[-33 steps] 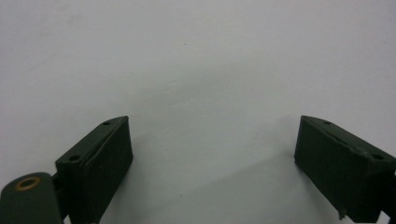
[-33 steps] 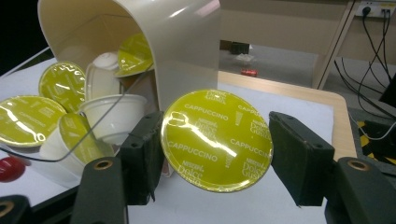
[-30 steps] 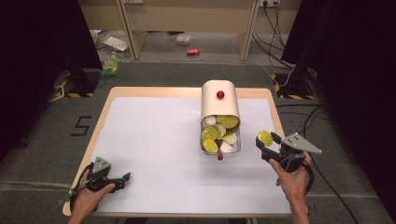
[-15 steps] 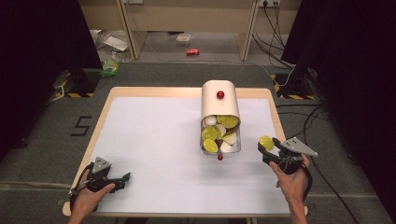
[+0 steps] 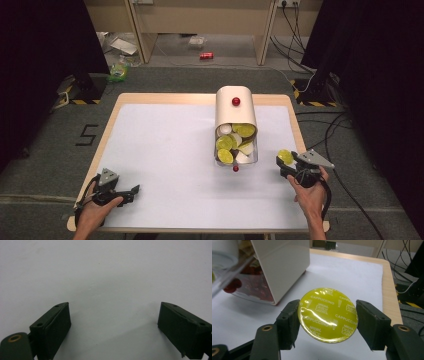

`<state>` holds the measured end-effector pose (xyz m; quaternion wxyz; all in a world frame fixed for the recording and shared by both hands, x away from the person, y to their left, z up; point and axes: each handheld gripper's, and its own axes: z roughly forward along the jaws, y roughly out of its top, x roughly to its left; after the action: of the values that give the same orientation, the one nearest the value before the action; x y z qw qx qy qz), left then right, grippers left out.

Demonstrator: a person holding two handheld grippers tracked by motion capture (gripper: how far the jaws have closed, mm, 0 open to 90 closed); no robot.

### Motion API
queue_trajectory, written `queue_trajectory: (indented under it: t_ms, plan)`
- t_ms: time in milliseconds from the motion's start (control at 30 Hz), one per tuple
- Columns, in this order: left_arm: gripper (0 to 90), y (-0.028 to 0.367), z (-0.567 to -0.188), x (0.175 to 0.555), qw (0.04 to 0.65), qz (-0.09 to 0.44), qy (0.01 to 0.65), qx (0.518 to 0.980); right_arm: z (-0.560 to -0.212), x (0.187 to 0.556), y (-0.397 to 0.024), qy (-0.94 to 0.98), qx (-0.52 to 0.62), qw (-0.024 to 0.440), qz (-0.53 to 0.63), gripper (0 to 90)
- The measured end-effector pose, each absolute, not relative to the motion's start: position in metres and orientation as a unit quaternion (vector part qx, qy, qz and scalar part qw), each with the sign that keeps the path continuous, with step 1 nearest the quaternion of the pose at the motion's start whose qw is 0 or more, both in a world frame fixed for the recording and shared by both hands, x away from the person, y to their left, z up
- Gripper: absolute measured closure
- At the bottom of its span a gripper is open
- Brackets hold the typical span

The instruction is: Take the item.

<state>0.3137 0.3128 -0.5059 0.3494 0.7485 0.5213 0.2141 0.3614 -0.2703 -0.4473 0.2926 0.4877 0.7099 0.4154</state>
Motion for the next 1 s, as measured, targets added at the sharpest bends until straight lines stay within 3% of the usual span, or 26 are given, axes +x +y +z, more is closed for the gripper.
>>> queue_trajectory:
  t_ms: [1000]
  plan:
    - [10.5, 0.313, -0.506, 0.314, 0.349, 0.214, 0.521, 0.748, -0.477, 0.372, -0.261, 0.747, 0.492, 0.267, 0.358, 38.9]
